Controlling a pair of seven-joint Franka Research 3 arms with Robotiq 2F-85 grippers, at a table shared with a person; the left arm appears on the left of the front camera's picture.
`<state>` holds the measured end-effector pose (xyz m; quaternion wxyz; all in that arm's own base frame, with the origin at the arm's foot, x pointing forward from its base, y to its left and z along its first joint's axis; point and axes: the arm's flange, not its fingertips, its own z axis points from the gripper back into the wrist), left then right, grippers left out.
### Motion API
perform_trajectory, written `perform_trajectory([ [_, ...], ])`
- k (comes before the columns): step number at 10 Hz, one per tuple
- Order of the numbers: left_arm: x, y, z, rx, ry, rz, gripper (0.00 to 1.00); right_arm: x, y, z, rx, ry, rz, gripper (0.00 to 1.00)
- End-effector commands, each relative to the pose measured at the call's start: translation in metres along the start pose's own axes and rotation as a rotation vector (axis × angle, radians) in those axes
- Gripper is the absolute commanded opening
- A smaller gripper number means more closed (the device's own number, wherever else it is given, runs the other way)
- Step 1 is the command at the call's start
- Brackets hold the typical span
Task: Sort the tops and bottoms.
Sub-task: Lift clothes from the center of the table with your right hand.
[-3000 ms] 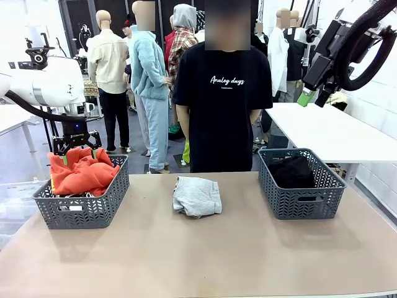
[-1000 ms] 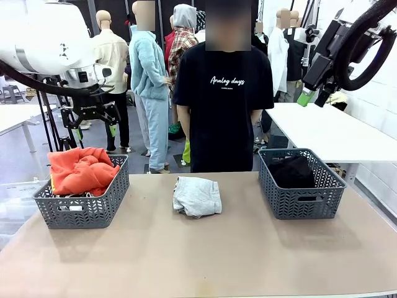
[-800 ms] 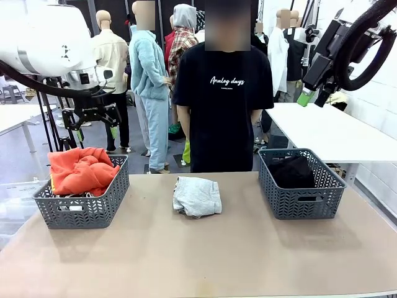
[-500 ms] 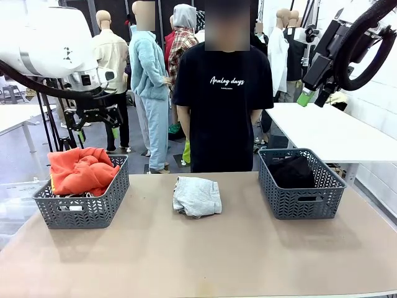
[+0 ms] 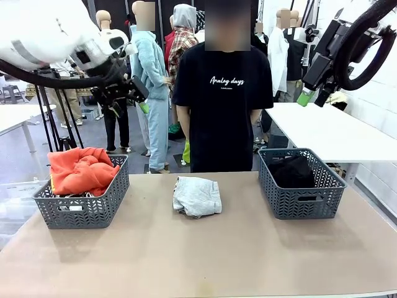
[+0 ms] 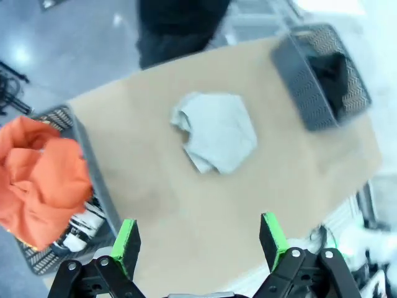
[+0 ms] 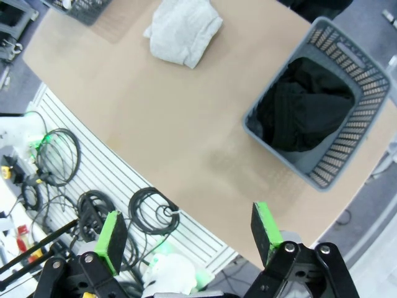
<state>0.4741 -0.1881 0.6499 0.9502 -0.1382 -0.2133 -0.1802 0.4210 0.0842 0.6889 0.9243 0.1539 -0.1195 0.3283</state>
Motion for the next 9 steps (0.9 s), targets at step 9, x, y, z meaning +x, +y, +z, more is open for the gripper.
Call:
perform_trajectory([
  [9, -0.021, 0.002, 0.04, -0.007, 0.027, -0.092, 1.0, -0.001, 0.012, -0.003, -0.009, -0.029, 0.023, 1.0],
])
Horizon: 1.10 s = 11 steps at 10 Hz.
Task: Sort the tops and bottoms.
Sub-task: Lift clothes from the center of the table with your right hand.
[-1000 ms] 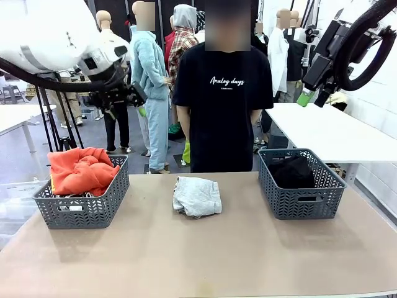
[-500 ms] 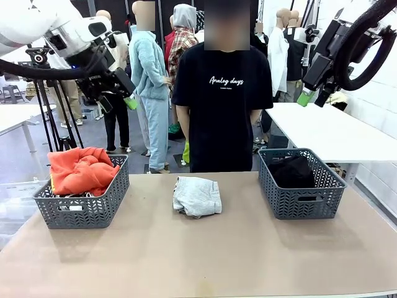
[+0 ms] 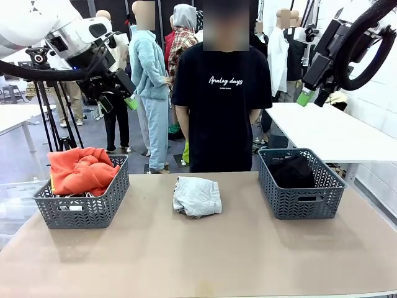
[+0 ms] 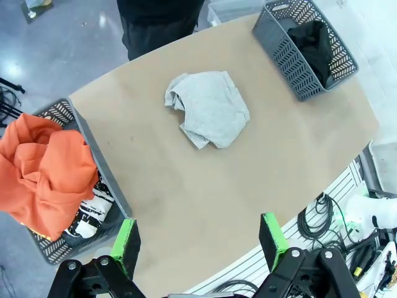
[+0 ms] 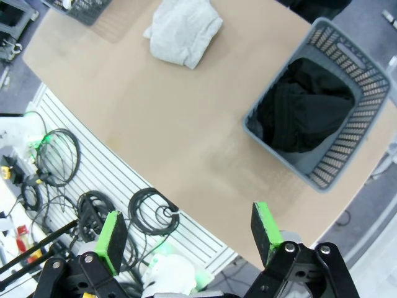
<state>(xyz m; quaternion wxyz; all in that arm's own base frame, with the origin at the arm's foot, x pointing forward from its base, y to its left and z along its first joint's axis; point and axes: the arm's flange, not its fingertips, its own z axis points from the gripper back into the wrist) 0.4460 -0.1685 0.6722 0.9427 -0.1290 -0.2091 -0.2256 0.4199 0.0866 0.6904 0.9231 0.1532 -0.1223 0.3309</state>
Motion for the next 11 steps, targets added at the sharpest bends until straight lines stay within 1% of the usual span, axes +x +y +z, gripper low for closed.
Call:
perform_trajectory([
  [1, -0.001, 0.0, 0.004, -0.002, 0.006, 0.0, 1.0, 0.013, 0.006, -0.014, 0.011, -0.066, 0.012, 1.0],
  [2, -0.001, 0.0, 0.004, -0.002, 0.006, 0.0, 1.0, 0.038, 0.003, -0.036, 0.029, -0.086, 0.016, 1.0],
  [3, -0.001, 0.0, 0.004, -0.002, 0.006, 0.0, 1.0, 0.061, 0.001, -0.064, 0.024, -0.081, 0.027, 1.0],
  [4, -0.001, 0.0, 0.004, -0.002, 0.006, 0.0, 1.0, 0.082, -0.003, -0.095, -0.005, -0.076, 0.019, 1.0],
  [5, -0.001, 0.0, 0.004, -0.002, 0.006, 0.0, 1.0, 0.106, -0.016, -0.136, -0.042, -0.058, 0.004, 1.0],
  [6, -0.001, 0.0, 0.004, -0.002, 0.006, 0.0, 1.0, 0.119, -0.027, -0.169, -0.021, -0.029, -0.007, 1.0],
  [7, -0.001, 0.0, 0.004, -0.002, 0.006, 0.0, 1.0, 0.125, -0.035, -0.195, -0.004, -0.032, -0.008, 1.0],
  [8, -0.001, 0.0, 0.004, -0.002, 0.006, 0.0, 1.0, 0.125, -0.037, -0.205, 0.016, 0.002, 0.004, 1.0],
  [9, -0.001, 0.0, 0.004, -0.002, 0.006, 0.0, 1.0, 0.113, -0.028, -0.195, 0.003, -0.043, 0.012, 1.0],
  [11, -0.001, 0.0, 0.004, -0.002, 0.006, 0.0, 1.0, 0.113, -0.028, -0.195, 0.003, -0.043, 0.012, 1.0],
])
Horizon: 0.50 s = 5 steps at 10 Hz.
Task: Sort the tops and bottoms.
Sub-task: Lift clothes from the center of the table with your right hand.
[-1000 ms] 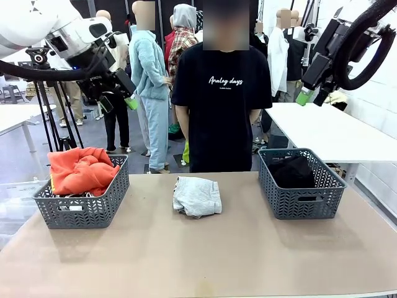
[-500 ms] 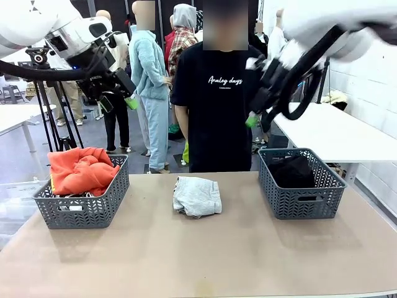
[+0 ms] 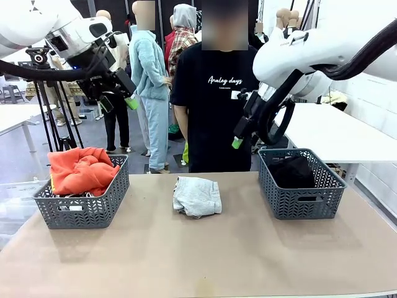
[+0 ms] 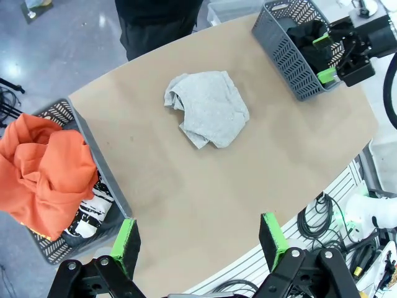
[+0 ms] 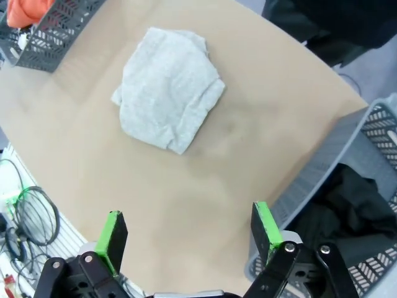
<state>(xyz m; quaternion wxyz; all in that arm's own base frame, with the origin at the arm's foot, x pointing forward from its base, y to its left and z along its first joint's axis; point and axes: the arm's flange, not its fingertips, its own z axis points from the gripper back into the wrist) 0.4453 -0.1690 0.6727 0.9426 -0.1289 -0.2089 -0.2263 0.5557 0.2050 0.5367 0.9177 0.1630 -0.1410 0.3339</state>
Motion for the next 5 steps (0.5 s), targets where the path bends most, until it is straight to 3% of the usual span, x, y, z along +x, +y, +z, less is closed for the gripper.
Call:
perform_trajectory([
  [1, -0.001, 0.0, 0.003, -0.001, 0.006, 0.001, 1.0, -0.006, 0.004, 0.007, -0.005, -0.001, 0.0, 1.0],
  [2, -0.001, 0.0, 0.003, -0.001, 0.006, 0.001, 1.0, 0.0, 0.0, 0.0, 0.0, 0.0, 0.0, 1.0],
  [3, -0.001, 0.0, 0.003, -0.001, 0.006, 0.001, 1.0, -0.003, 0.004, -0.016, -0.037, -0.123, 0.038, 1.0],
  [5, -0.001, 0.0, 0.003, -0.001, 0.006, 0.001, 1.0, 0.014, 0.009, -0.054, -0.044, -0.236, 0.087, 1.0],
])
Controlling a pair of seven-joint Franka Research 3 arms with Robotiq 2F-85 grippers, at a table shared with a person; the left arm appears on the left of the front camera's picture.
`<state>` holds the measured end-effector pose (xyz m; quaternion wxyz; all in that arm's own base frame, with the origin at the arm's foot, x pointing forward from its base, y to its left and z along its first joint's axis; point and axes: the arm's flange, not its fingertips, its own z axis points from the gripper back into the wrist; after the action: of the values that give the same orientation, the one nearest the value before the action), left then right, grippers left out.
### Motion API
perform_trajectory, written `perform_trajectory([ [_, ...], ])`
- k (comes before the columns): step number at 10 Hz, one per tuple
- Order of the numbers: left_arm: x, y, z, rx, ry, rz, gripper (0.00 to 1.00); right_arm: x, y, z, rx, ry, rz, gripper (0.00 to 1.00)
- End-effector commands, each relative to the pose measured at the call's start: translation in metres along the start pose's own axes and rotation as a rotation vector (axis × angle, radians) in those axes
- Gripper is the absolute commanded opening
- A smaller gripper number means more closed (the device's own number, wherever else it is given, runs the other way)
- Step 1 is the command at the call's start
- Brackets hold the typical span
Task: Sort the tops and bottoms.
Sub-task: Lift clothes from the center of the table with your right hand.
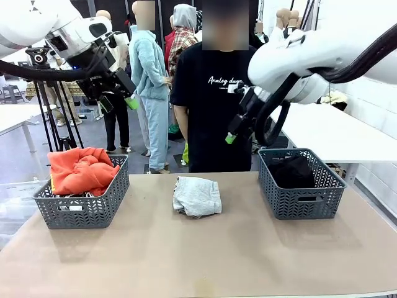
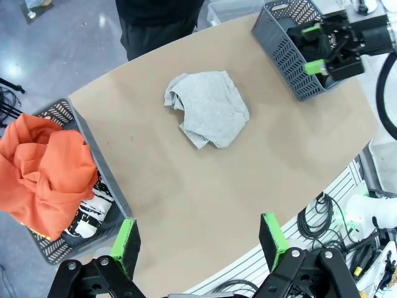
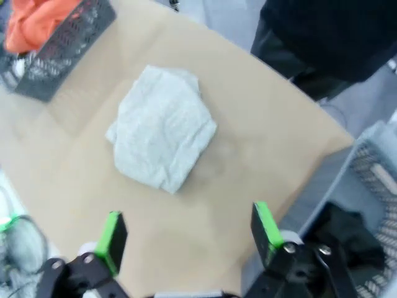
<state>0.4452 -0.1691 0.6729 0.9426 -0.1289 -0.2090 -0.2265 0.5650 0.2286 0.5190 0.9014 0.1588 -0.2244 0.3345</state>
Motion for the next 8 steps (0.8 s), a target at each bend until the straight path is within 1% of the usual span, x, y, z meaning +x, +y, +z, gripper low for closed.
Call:
perform_trajectory([
  [1, -0.001, 0.001, 0.003, -0.001, 0.006, 0.001, 1.0, 0.006, 0.007, -0.048, 0.017, -0.116, 0.054, 1.0],
  [2, -0.001, 0.001, 0.003, -0.001, 0.006, 0.001, 1.0, 0.014, 0.011, -0.069, 0.036, -0.129, 0.062, 1.0],
  [3, -0.001, 0.001, 0.003, -0.001, 0.006, 0.001, 1.0, 0.022, 0.01, -0.091, 0.031, -0.113, 0.055, 1.0],
  [4, -0.001, 0.001, 0.003, -0.001, 0.006, 0.001, 1.0, 0.025, 0.006, -0.113, 0.053, -0.064, 0.033, 1.0],
  [5, -0.001, 0.001, 0.003, -0.001, 0.006, 0.001, 1.0, 0.014, 0.02, -0.077, 0.002, -0.096, 0.032, 1.0],
  [7, -0.001, 0.001, 0.003, -0.001, 0.006, 0.001, 1.0, 0.014, 0.02, -0.077, 0.002, -0.096, 0.032, 1.0],
  [8, -0.001, 0.001, 0.003, -0.001, 0.006, 0.001, 1.0, 0.019, 0.019, -0.101, 0.024, -0.091, 0.03, 1.0],
])
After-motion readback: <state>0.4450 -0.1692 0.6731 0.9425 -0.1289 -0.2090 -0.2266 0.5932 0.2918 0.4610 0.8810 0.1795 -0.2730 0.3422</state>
